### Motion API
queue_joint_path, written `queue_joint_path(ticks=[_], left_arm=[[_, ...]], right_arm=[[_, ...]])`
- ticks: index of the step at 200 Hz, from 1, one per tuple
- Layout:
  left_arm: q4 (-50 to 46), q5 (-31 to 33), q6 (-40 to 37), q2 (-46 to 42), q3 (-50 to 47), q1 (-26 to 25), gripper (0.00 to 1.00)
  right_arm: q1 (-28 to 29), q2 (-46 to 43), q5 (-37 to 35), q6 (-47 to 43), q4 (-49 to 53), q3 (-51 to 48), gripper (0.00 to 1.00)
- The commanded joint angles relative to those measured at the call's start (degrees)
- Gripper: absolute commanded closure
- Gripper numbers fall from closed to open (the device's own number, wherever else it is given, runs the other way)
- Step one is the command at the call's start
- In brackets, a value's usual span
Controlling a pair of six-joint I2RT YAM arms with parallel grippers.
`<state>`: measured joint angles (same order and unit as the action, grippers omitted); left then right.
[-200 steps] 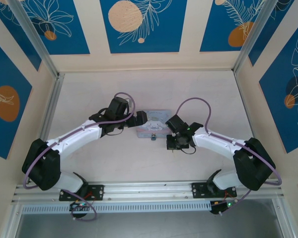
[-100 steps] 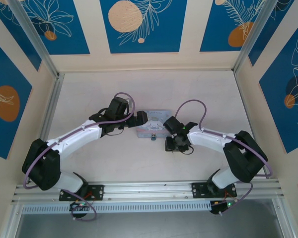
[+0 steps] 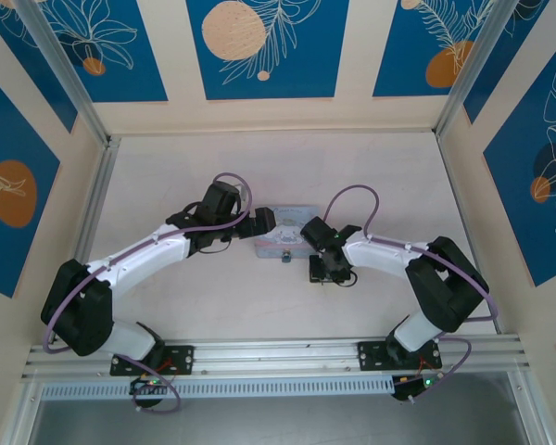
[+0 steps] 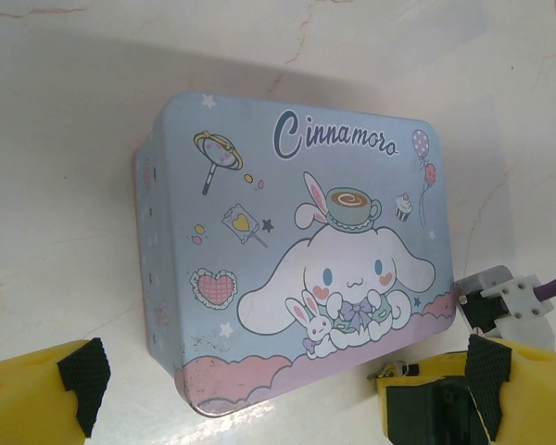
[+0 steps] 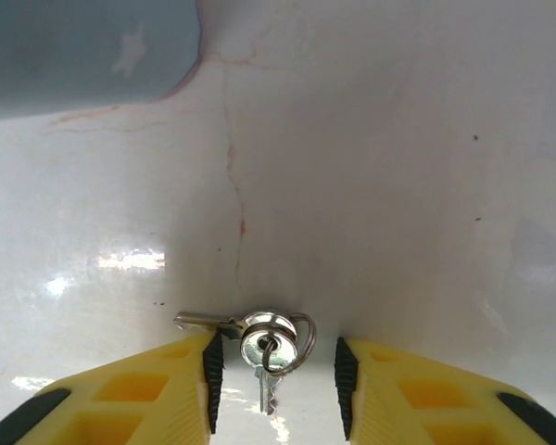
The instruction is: Unlock the padlock with the key
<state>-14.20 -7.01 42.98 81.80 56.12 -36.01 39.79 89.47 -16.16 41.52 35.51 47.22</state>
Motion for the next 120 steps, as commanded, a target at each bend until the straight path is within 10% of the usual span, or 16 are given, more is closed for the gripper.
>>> queue_joint_path(ticks=[1,120], left_arm=[[0.5,-0.9,0.4,-0.5,0.4,0.4,0.00],[-0.8,-1.1,-0.3,-1.1,1.1,0.4,0.00]], right_arm=[[0.2,2.3,-0.8,0.8,-2.0,0.6,0.64],[0.2,-2.7,1.8,-1.7,-1.1,-1.7,1.00]])
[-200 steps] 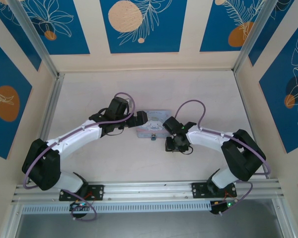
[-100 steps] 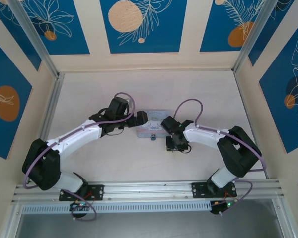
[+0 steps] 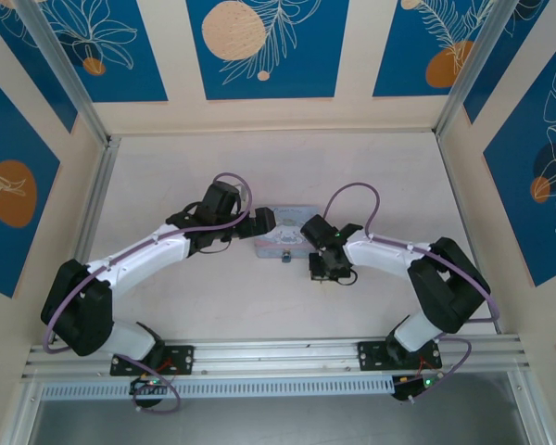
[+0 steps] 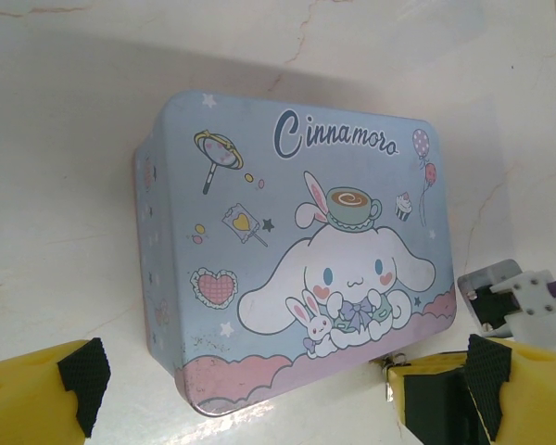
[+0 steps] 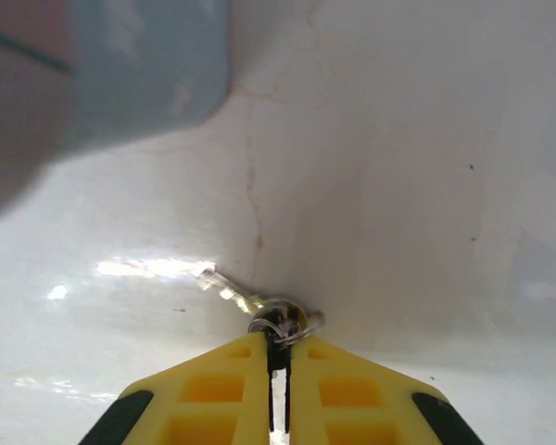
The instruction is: Unlock the padlock with the key
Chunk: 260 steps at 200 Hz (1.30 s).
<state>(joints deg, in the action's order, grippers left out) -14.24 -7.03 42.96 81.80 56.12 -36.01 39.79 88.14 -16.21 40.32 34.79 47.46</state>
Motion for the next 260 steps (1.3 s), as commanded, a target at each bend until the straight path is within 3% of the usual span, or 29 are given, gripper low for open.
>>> queue_joint_path(ticks=[1,137,190,260], left_arm=[[-0.8,-1.1,-0.3,-1.1,1.1,0.4,0.00],[1.3,-4.1,2.9,-1.6,0.1,0.5,0.00],[13.3,-12.2,18.5,-2.1,-3.5,0.4,0.00],[37.3,-14.2,43.0,-1.1,-12.0,0.4,0.05]], right_arm=[[0.2,-1.5,1.9,-0.5,-0.4,-2.0,1.00],[-0.9,-11.8,6.4,1.2,0.4,-2.5,1.00],[-2.8,-18.7,11.2,4.4,0.6,2.4,1.00],[-10.8,-20.1,22.2,17.3,-11.6,8.1,1.00]])
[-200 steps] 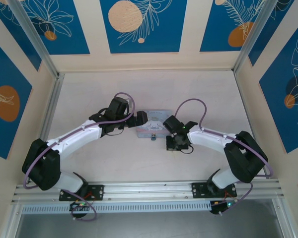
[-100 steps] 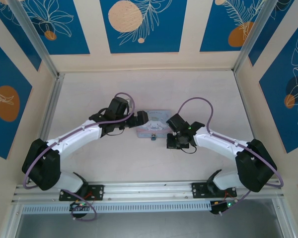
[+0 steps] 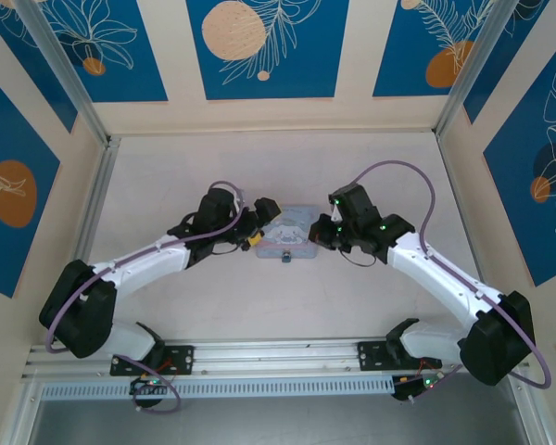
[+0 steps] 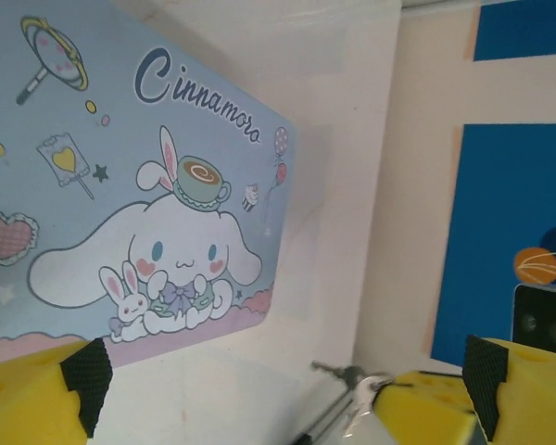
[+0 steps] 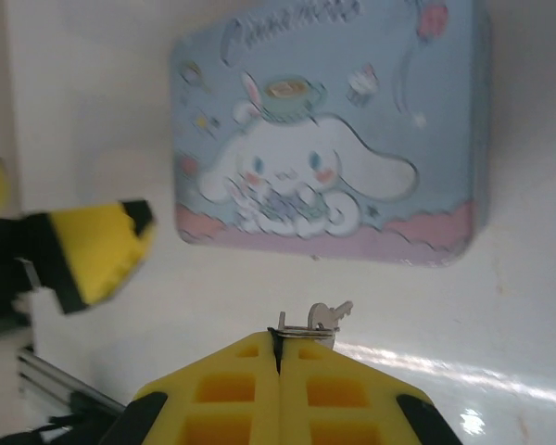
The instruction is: Unlock the padlock with the key
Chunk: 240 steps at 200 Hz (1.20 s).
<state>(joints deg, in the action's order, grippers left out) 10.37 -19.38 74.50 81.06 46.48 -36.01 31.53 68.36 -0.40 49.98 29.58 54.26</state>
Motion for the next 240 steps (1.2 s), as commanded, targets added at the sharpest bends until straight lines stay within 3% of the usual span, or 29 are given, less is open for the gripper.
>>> queue_joint_path(ticks=[1,39,78,135,240], left_arm=[[12.9,-1.9,11.8,-0.4,-2.4,0.4,0.05],[19.1,-0.3,16.7,0.5,-3.0,0.0,0.16],[26.3,0.5,20.7,4.5,-2.2,-1.0,0.34],[29.8,2.6,22.5,6.9,-1.0,-2.2,0.52],[31.0,3.5,23.7,7.4,0.2,-3.8,0.60]], right_arm=[[-2.7,-0.3,6.6,7.7,-6.6,1.2,1.00],[-5.4,2.1,10.6,16.9,-17.1,0.1,1.00],[-5.5,5.3,12.6,24.1,-25.9,-1.6,1.00],[-5.2,7.3,12.4,26.6,-28.6,-1.9,1.00],[-4.8,9.6,12.5,27.3,-30.8,-2.1,1.00]])
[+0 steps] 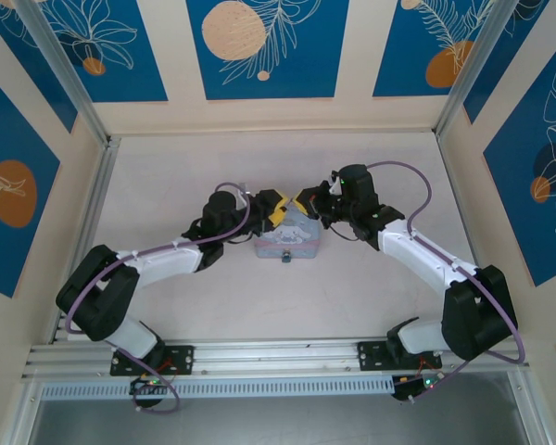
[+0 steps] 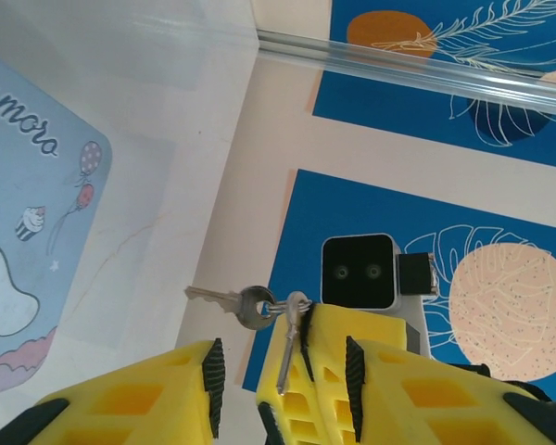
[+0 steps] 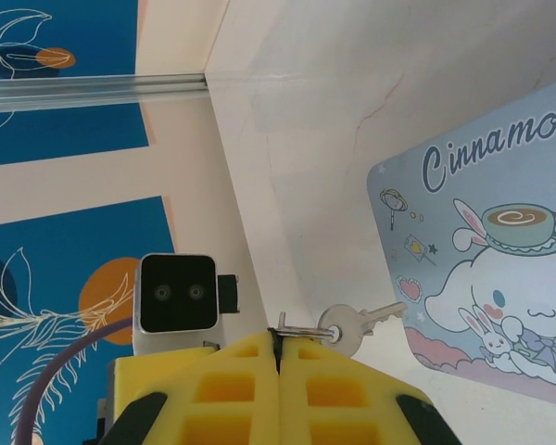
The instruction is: Unlock the padlock with the key
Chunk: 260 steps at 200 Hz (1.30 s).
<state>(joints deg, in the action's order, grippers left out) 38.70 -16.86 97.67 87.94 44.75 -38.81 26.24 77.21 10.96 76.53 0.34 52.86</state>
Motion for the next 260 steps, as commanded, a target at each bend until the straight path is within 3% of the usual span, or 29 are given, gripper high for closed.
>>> queue_joint_path(ticks=[1,48,174,185,209,222,260], left_arm=[[2.7,1.0,0.6,0.5,1.9,-1.0,0.60],[2.7,1.3,0.6,1.0,2.5,-1.7,0.66],[0.1,3.3,-0.5,-0.3,1.7,-2.2,1.00],[-0.2,3.6,-1.1,-0.4,1.6,-2.1,1.00],[-2.1,3.5,-3.4,-0.4,2.1,-2.0,1.00],[-2.7,3.5,-4.7,-0.3,2.2,-1.8,1.00],[-7.3,2.4,-11.0,-0.2,4.3,-0.6,1.00]], right_arm=[[0.5,0.7,1.2,0.7,-1.5,-0.7,1.00],[0.5,0.7,1.2,0.8,-1.8,-1.4,1.00],[0.3,0.1,1.1,0.8,-1.7,-2.4,1.00],[0.2,-0.3,1.0,0.6,-1.1,-2.3,0.92],[-0.2,-1.6,-0.2,-0.1,1.0,-2.3,0.60],[-0.6,-2.6,-0.6,-0.9,2.7,-2.3,0.48],[-2.6,-5.4,-0.4,-3.8,8.6,-1.1,0.26]])
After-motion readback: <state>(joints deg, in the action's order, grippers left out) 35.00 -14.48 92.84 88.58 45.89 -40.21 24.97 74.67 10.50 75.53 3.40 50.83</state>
